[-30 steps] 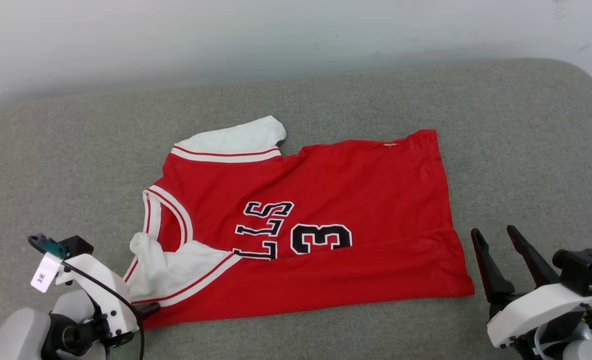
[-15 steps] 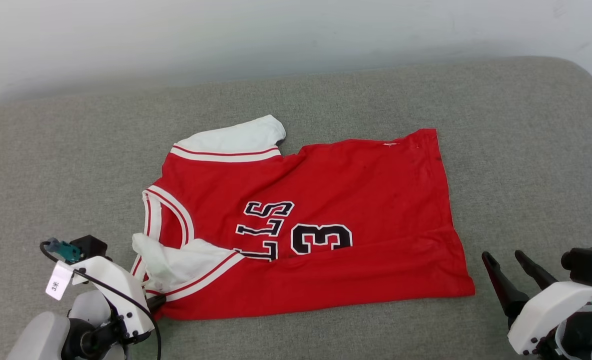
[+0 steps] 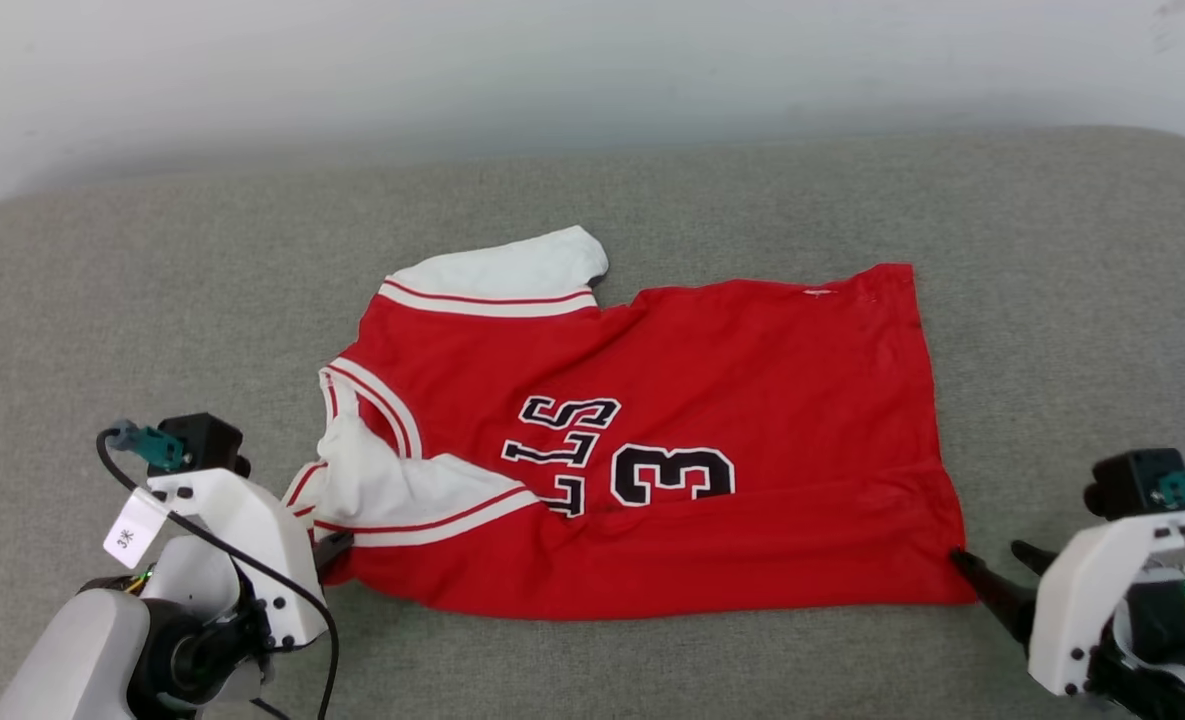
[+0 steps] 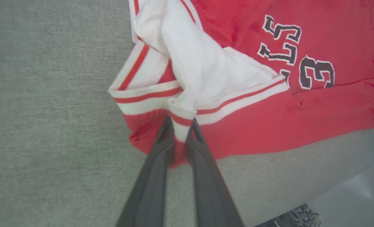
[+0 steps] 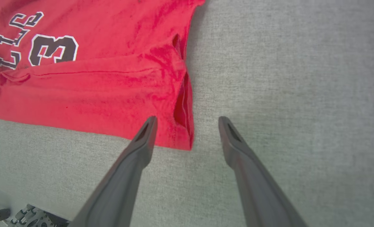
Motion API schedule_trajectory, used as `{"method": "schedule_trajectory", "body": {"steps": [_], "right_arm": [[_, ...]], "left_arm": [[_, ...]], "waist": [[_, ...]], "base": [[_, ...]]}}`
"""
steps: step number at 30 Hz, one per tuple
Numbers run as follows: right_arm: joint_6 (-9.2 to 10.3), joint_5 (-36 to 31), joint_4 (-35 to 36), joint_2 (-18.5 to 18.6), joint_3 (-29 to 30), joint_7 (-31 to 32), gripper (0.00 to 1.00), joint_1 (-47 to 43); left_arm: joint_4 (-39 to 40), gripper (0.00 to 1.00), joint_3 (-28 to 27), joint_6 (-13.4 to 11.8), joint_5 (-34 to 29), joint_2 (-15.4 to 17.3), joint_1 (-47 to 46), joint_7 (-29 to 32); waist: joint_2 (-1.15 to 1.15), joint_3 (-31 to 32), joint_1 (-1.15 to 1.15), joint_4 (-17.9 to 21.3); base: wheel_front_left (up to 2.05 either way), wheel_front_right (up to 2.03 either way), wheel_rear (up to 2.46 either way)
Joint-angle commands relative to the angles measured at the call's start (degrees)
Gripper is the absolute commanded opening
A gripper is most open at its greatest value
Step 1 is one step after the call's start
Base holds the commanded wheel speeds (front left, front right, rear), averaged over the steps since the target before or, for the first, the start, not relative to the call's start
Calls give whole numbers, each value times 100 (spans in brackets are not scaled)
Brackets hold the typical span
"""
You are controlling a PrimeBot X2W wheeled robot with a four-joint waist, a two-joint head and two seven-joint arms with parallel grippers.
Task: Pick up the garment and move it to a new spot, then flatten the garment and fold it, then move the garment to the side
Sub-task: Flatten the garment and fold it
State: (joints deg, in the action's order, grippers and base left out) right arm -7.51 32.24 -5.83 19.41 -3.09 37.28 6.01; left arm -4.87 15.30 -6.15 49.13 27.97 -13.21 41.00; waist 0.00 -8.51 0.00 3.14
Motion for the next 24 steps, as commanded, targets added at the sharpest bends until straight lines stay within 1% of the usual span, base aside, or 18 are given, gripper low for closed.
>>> {"method": "schedule_trajectory", "body": {"steps": [1,6,10,13,14,15,19,24], "right_arm": [[4,-14,-32,7,-60,22,100,116],[4,99,-516,-72,-491,62,100,575],[4,150,-1116,-119,-873,110,100,817],[3,304,-1530,-210,-1164,308,100,836],[2,332,-1618,-215,-1238,339,31,844],[2,412,-1691,-234,-1275,366,0,848],[3,484,-1742,-82,-1325,241,0,987],[7,505,-1509,185,-1251,-3,0,1159]], "left_arm": [[46,0,6,-32,-12,-4,-50,5],[351,0,25,-149,-107,-7,-142,19],[452,0,63,-174,-144,-52,-188,-21],[441,0,76,-178,-150,-70,-172,-53],[433,0,78,-174,-150,-72,-161,-70],[420,0,80,-175,-148,-78,-148,-88],[387,0,62,-121,-54,-98,-68,-109],[413,0,-1,-51,40,-100,65,-214]], "waist": [[0,-72,0,-50],[0,-293,0,-129],[0,-432,0,-191],[0,-479,0,-215],[0,-486,0,-219],[0,-487,0,-222],[0,-422,0,-211],[0,-183,0,-177]], "base": [[0,0,0],[0,0,0],[0,0,0],[0,0,0],[0,0,0],[0,0,0],[0,0,0],[0,0,0]]}}
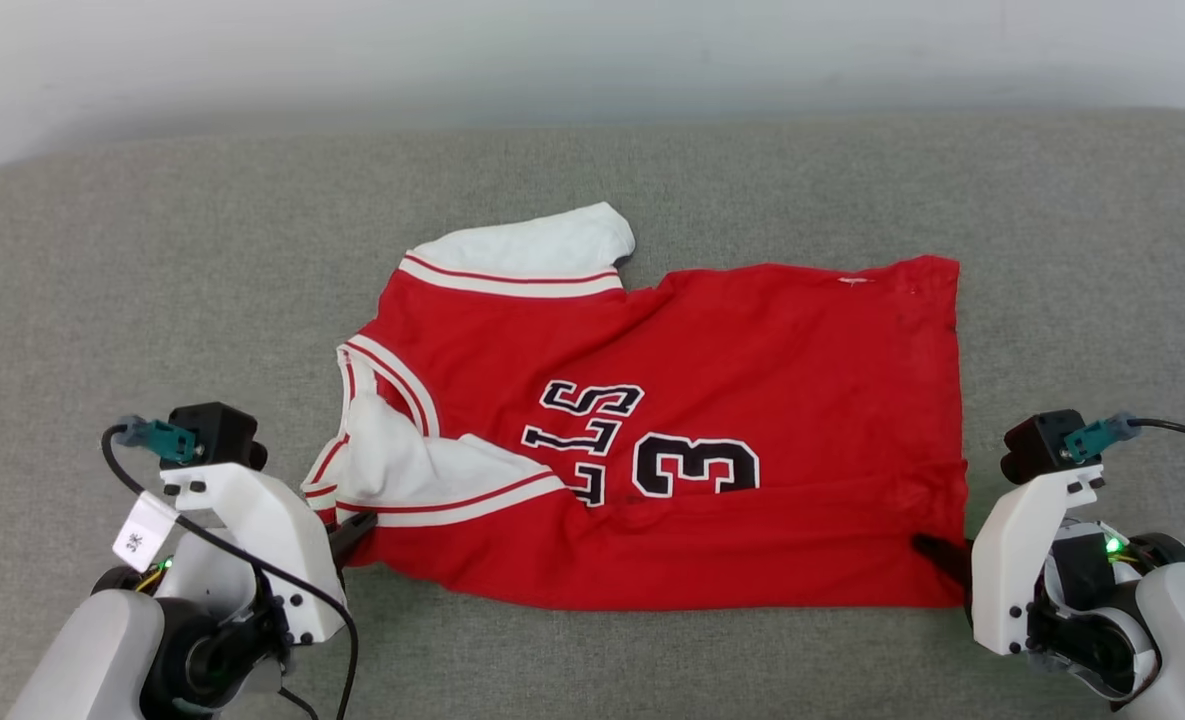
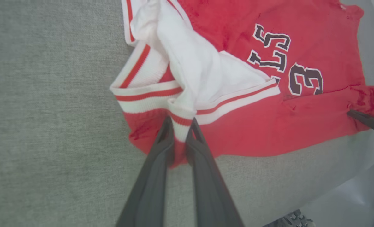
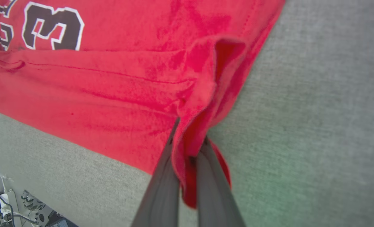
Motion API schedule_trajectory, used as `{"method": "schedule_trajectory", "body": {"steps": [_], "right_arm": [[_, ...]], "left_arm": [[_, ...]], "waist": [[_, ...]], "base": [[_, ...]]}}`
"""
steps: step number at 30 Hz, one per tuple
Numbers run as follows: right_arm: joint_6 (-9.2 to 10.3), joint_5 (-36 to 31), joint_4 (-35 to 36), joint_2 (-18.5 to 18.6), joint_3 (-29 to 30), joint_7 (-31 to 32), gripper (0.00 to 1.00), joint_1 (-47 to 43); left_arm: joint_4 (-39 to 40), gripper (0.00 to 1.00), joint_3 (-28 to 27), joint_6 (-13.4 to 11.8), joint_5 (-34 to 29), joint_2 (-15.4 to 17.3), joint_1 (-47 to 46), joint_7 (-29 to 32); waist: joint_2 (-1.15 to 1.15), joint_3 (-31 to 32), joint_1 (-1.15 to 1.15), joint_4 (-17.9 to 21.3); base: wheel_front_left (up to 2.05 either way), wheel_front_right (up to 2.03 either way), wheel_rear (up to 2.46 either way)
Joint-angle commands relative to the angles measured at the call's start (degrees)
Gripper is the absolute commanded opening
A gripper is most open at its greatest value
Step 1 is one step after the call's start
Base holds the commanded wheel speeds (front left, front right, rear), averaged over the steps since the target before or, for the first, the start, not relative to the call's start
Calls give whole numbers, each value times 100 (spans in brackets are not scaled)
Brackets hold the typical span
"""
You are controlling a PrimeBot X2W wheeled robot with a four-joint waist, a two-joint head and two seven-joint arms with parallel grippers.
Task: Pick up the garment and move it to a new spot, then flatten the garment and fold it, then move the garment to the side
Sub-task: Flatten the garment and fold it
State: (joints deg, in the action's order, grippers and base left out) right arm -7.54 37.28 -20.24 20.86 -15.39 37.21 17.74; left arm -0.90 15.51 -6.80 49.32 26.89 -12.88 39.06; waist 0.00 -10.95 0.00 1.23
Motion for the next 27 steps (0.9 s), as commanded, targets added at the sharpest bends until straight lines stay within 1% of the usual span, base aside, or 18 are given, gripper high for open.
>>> {"method": "schedule_trajectory", "body": {"steps": [1,5,10,13,17,22,27], "right_arm": [[10,14,7,74,-3,-8,0,-19],[9,-32,265,159,-2,-3,0,-155],[8,-95,511,215,46,91,0,-477],[8,-123,645,214,90,187,0,-761],[8,-184,873,233,231,280,0,-1104],[9,-288,1022,114,536,299,0,-1621],[8,-397,955,-153,796,249,0,-2087]], "left_arm": [[28,0,-34,12,28,17,73,-43],[109,0,-71,10,67,61,320,-119],[310,0,-135,-81,95,137,795,-186],[450,0,-199,-177,132,202,1155,-193],[689,0,-260,-338,186,236,1621,-197],[687,0,-244,-425,318,79,2098,-284],[299,0,-155,-309,450,-209,2251,-459]], "waist": [[0,123,0,20],[0,427,0,67],[0,857,0,93],[0,1109,0,94],[0,1232,0,73],[0,1284,0,41],[0,1269,0,21]], "base": [[0,0,0],[0,0,0],[0,0,0],[0,0,0],[0,0,0],[0,0,0],[0,0,0]]}}
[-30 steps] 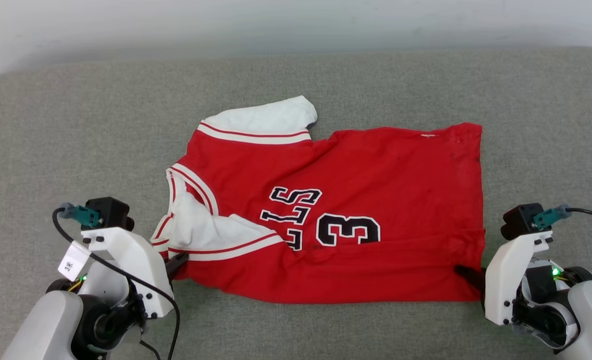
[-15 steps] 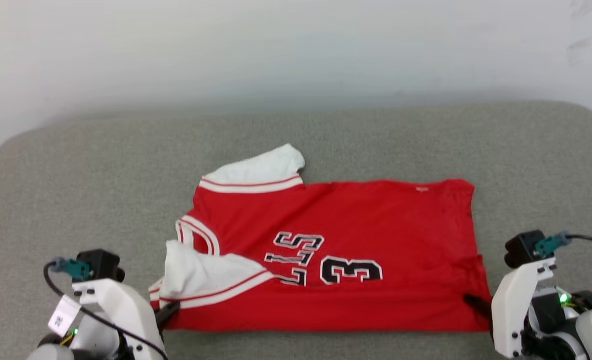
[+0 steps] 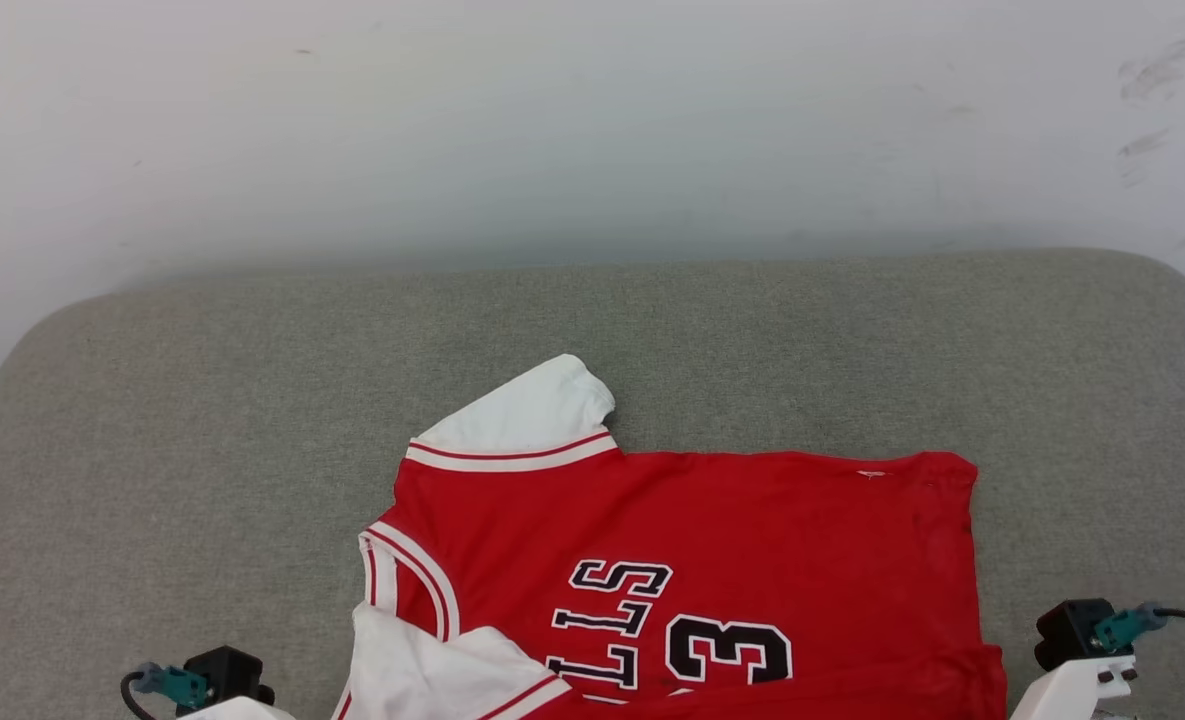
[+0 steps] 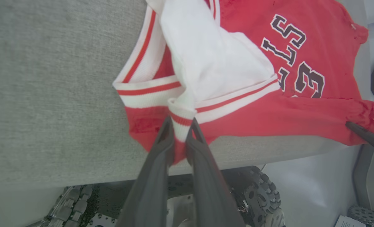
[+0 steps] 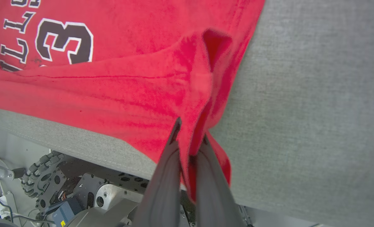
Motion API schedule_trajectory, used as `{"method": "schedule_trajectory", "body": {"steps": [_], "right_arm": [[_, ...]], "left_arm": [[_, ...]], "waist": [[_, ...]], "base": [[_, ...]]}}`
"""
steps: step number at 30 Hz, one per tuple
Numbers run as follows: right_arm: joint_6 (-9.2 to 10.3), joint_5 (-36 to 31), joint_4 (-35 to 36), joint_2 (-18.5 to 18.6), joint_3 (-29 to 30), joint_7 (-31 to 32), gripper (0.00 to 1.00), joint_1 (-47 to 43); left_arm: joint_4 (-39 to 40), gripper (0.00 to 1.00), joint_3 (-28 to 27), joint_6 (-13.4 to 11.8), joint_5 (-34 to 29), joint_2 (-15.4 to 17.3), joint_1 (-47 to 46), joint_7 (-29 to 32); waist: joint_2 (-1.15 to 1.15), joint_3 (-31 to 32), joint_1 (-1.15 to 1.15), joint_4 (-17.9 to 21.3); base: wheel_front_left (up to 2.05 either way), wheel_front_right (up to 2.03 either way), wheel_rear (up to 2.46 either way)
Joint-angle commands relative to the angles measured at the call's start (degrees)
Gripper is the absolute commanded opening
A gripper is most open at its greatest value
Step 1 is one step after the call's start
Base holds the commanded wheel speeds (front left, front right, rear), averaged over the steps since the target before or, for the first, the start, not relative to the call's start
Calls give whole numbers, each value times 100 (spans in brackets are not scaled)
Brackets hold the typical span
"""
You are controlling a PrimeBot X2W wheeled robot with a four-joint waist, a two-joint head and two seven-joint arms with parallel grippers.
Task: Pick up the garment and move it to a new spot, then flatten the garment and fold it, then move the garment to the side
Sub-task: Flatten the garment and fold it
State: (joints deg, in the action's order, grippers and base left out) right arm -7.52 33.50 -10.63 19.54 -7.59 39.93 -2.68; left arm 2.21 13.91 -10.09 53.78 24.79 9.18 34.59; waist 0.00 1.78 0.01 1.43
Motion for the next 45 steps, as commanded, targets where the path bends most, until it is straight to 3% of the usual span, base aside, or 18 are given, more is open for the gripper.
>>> {"method": "schedule_trajectory", "body": {"steps": [1,2,3,4,5,6,7,15,24,35,41,45], "right_arm": [[6,-71,-27,-60,42,-90,0,-107],[6,-94,-65,-114,80,-164,18,-160],[6,-153,-98,-148,88,-251,44,-207],[5,-247,-96,-145,89,-406,100,-235],[6,-243,-112,-205,92,-527,100,-255],[5,-267,-114,-241,76,-664,100,-290],[5,-296,-77,-252,70,-843,100,-299],[5,-425,177,-427,244,-2218,100,-341],[5,-1197,636,-793,743,-3570,100,-355],[5,-1658,1524,-1162,1050,-3639,100,-61],[5,-1660,1866,-1098,1113,-3619,100,360],[5,-1598,1947,-1063,1104,-3671,100,689]], "left_arm": [[-127,0,23,64,-1,-42,17,-74],[-240,0,37,111,-5,-97,-34,-131],[-354,0,50,156,1,-157,-87,-210],[-504,0,73,196,-32,-181,-127,-272],[-617,26,111,246,-49,-209,-149,-307],[-724,82,117,297,-10,-276,-177,-358],[-814,100,121,340,-2,-308,-211,-404],[-1099,100,18,541,-177,-284,-425,-893],[-712,100,-127,598,-729,-282,-736,-1960],[-542,100,-21,473,-1908,-490,-1466,-3720],[-833,100,114,593,-2105,-548,-2430,-3734],[-1210,100,247,820,-2108,-578,-3293,-3483]], "waist": [[0,-13,-1,-1],[0,-19,-1,-1],[0,-24,-1,1],[0,-30,-1,5],[0,-32,-1,11],[0,-31,-1,19],[0,-30,-1,26],[0,25,-1,59],[0,102,-1,115],[0,-336,-1,386],[0,-1081,-1,543],[0,-1521,-1,665]], "base": [[0,0,0],[0,0,0],[0,0,0],[0,0,0],[0,0,0],[0,0,0],[0,0,0],[0,0,0],[0,0,0],[0,0,0],[0,0,0],[0,0,0]]}}
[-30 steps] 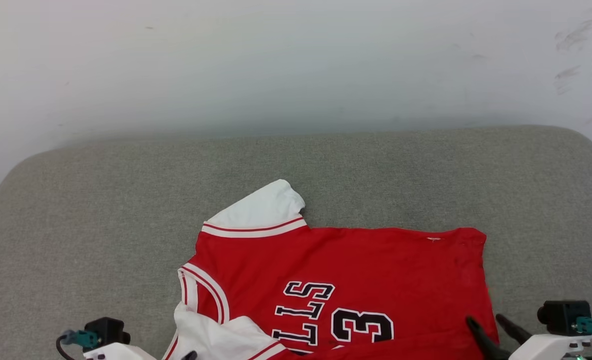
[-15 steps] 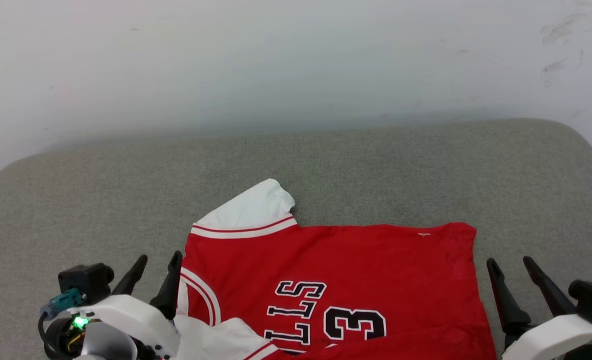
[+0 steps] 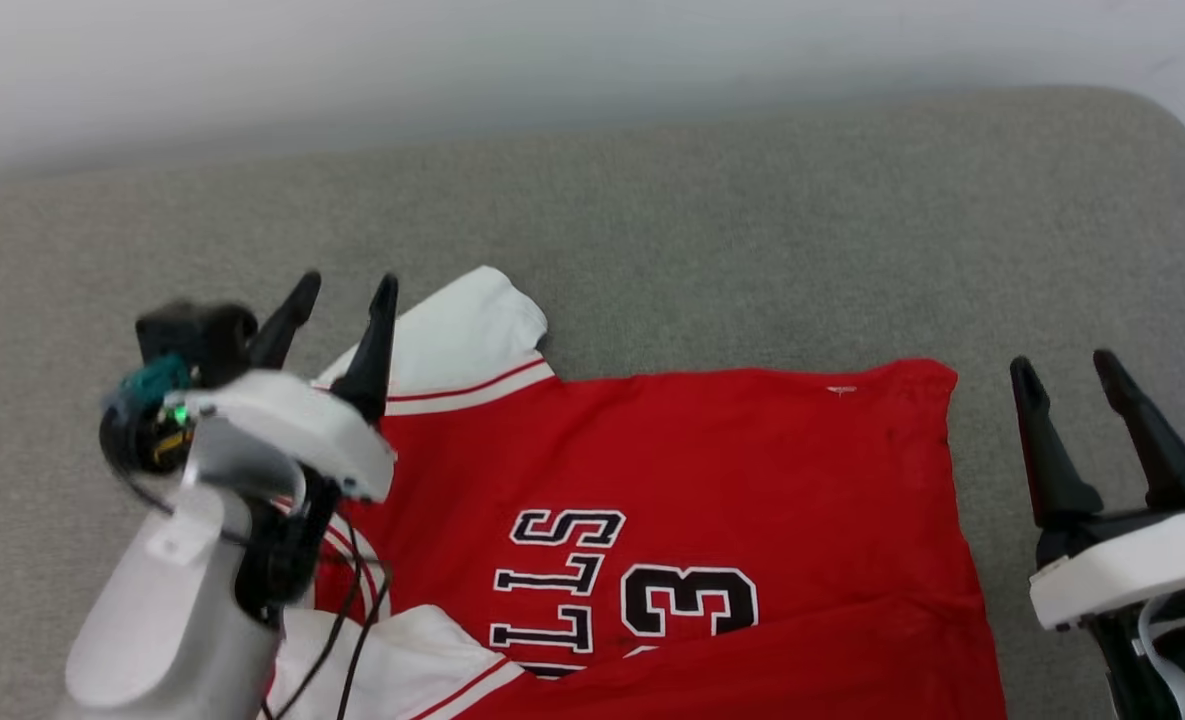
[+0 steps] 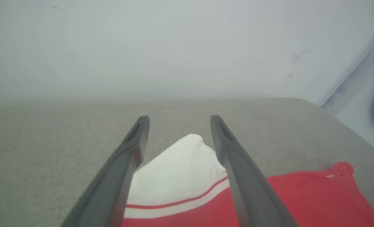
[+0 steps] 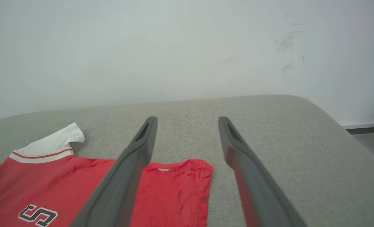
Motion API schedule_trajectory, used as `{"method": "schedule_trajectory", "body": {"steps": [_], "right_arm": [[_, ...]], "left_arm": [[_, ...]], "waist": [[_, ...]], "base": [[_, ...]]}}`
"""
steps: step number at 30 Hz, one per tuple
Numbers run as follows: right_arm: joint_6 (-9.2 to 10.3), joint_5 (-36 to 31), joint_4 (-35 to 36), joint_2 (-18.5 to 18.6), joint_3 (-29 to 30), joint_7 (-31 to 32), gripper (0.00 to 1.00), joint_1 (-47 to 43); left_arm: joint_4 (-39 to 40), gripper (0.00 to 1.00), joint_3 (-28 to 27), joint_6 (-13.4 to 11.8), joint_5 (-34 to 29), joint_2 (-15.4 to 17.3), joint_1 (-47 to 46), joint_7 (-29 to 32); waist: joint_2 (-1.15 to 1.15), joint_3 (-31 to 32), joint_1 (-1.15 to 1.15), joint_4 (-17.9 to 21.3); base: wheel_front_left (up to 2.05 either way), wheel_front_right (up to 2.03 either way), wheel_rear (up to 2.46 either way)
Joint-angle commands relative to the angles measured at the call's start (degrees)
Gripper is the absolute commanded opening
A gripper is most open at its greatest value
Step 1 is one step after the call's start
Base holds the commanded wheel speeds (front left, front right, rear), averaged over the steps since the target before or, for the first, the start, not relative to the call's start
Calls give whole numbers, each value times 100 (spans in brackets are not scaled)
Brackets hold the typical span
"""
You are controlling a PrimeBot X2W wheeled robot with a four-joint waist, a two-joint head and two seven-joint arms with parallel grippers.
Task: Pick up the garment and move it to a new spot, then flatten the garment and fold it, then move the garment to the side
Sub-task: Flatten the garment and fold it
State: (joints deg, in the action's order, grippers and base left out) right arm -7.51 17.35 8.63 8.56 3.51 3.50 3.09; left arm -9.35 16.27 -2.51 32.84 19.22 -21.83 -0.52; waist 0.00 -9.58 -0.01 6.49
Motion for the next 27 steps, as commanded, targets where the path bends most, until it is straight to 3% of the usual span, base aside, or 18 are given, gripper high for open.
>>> {"method": "schedule_trajectory", "body": {"steps": [1,2,8,13,18,27], "right_arm": [[4,34,19,39,-26,-44,100,192],[4,49,-21,57,-36,-57,100,313],[4,112,-190,32,-87,-115,100,536],[4,152,-328,19,-114,-156,100,617],[4,226,-457,-38,-161,-203,100,638],[4,400,-727,-73,-319,-296,100,734]], "left_arm": [[-167,100,48,117,-13,2,-426,128],[-446,100,105,272,67,9,-823,356],[-1372,100,204,617,351,121,-1980,1310],[-2093,100,401,759,663,281,-2730,2799],[-2587,100,535,594,887,421,-3178,4237],[-3322,100,917,52,746,485,-3093,5592]], "waist": [[0,-471,1,201],[0,-596,1,278],[0,-851,1,523],[0,-993,1,711],[0,-1134,1,853],[0,-1378,1,1061]], "base": [[0,0,0],[0,0,0],[0,0,0],[0,0,0],[0,0,0],[0,0,0]]}}
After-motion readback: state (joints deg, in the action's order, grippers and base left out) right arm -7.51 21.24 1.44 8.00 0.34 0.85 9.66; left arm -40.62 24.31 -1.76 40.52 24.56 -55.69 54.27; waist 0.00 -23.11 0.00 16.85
